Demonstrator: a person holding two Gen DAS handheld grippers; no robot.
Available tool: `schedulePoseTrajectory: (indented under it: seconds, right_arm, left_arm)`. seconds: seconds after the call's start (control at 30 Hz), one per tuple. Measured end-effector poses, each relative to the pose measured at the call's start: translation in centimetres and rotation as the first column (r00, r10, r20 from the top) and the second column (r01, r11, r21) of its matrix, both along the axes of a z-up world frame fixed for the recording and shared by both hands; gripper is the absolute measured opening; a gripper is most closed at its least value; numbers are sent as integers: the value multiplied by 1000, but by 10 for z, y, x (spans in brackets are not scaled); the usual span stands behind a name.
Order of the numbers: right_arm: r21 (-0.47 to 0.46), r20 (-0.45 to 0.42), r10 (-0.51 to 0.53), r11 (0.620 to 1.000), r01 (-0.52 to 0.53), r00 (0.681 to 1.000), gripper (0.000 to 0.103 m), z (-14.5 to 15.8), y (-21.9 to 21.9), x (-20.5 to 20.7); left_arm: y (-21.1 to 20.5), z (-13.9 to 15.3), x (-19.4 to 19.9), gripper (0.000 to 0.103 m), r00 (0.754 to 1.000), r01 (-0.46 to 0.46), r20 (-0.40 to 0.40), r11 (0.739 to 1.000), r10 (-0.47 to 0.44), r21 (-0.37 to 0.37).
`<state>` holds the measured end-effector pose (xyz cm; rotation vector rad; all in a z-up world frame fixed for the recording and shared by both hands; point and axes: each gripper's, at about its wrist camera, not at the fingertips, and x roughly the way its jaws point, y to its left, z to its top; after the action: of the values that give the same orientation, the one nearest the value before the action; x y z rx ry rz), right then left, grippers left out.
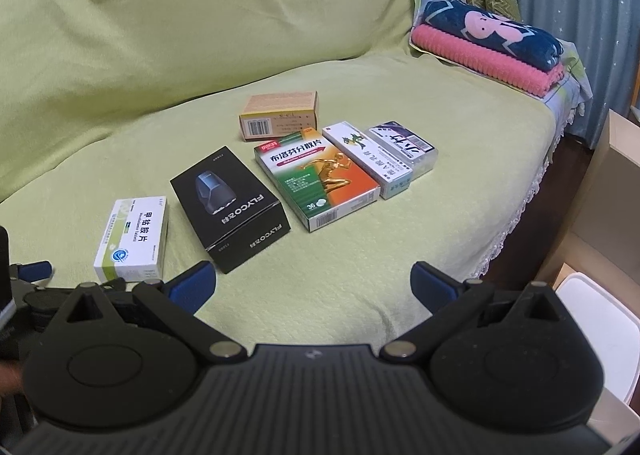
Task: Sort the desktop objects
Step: 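Grasp the white-green Mecobalamin box with the left tool while the right tool approaches the black box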
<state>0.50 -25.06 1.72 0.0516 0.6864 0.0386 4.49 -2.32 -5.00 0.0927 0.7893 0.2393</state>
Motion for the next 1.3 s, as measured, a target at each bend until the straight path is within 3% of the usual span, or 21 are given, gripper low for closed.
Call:
schedulePoseTrajectory:
  seconds: [0.23, 0.47, 0.53, 0.67, 0.87, 1.03, 1.3]
  right_arm:
    - [3, -1, -5, 1000, 5, 1000, 102, -1, 0, 3]
    - [-1, -3, -10, 1000, 10, 1000, 103, -3, -3, 7]
    - [-2, -2, -10, 1000, 10, 1000, 103, -5, -4, 9]
    - [-21, 1, 13, 1000, -13, 1000, 103, -7, -3, 14]
    - [-50, 6, 71, 996, -70, 997, 102, -9, 8, 28]
    - [-93, 17, 159, 983, -156, 987, 102, -10, 27, 45]
    - [-227, -25, 329, 918, -326, 944, 102, -23, 70, 80]
  left_arm:
    - [-29, 5, 6, 101, 997, 80, 25, 995, -79, -57]
    - [-51, -6, 31, 97, 998, 60, 18, 997, -61, 43]
    - [-46, -9, 34, 87, 998, 56, 3, 998, -56, 24]
    - [-35, -9, 32, 77, 998, 68, 5, 998, -68, -2]
    - [-12, 2, 24, 75, 991, 132, 2, 991, -132, -10]
    - [12, 14, 5, 75, 971, 238, -6, 971, -238, -18]
    - [40, 13, -15, 75, 969, 238, -53, 970, -240, -42]
